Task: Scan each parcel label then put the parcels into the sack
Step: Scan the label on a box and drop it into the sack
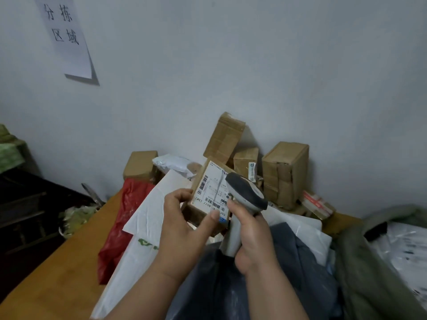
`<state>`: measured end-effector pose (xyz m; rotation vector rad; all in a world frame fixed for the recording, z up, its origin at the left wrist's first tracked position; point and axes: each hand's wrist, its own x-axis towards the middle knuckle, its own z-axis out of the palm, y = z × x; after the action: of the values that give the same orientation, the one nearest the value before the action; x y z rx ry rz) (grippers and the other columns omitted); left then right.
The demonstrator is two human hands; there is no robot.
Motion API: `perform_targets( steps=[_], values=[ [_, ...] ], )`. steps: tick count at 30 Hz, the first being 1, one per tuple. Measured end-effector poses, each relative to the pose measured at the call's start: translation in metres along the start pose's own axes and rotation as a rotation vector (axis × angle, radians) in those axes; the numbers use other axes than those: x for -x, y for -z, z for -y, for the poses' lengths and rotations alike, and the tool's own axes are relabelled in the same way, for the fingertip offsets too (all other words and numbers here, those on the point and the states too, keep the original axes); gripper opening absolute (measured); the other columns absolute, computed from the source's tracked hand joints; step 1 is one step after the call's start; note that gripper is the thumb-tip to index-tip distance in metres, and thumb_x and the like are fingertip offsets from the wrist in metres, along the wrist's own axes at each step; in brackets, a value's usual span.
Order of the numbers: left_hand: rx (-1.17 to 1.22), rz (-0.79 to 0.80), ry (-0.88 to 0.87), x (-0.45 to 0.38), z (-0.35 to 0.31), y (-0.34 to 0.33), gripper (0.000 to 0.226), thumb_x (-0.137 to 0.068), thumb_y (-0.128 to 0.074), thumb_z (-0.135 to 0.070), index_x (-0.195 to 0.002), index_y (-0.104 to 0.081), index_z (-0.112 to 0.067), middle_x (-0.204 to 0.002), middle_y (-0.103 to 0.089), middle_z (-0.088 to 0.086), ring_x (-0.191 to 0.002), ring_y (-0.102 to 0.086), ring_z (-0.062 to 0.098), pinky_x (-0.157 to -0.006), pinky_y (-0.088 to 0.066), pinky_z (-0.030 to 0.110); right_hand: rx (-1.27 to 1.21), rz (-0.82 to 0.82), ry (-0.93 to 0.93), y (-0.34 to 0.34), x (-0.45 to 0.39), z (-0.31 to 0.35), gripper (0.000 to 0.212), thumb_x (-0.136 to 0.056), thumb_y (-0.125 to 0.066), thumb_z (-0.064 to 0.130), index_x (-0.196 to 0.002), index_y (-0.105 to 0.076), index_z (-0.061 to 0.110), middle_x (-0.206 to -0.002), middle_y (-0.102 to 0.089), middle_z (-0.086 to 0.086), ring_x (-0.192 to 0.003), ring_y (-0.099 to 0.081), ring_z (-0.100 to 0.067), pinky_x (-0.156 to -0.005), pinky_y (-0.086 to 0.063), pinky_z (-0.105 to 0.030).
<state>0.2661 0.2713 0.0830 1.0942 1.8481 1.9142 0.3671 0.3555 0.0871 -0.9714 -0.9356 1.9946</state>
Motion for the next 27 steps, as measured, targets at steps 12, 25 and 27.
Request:
perform_targets(
  steps=[12,25,27],
  values=[
    [0.381,0.217,0.549,0.063,-0.047,0.043,0.046,-0.088,-0.068,0.003,-0.116,-0.045,-0.025,-0.114,-0.070,0.005,-0.094,-0.074,0.019,-0.075,-0.060,0.034,0.072,-0.071,0.182,0.015,0.109,0.001,0.028,-0.084,-0.076,0.014,-0.113,-0.074,0.013,-0.104,-0.079,-0.009,-0.096,-0.076,-0.027,-0.086,-0.060,-0.047],
    [0.473,0.086,0.397,0.122,-0.091,0.094,0.052,-0.085,-0.071,0.006,-0.122,-0.051,-0.024,-0.116,-0.068,0.005,-0.102,-0.072,0.020,-0.086,-0.061,0.041,0.296,-0.087,0.304,0.010,0.228,-0.009,0.024,-0.083,-0.078,0.009,-0.073,-0.081,0.031,-0.066,-0.072,-0.003,-0.057,-0.065,-0.014,-0.055,-0.052,-0.032],
    [0.461,0.070,0.362,0.126,-0.097,0.096,0.052,-0.085,-0.072,0.004,-0.121,-0.050,-0.026,-0.116,-0.067,0.002,-0.103,-0.070,0.018,-0.087,-0.060,0.041,0.320,-0.052,0.318,0.010,0.239,-0.008,0.017,-0.081,-0.080,0.008,-0.073,-0.081,0.023,-0.066,-0.071,-0.004,-0.058,-0.062,-0.016,-0.054,-0.051,-0.031]
  ],
)
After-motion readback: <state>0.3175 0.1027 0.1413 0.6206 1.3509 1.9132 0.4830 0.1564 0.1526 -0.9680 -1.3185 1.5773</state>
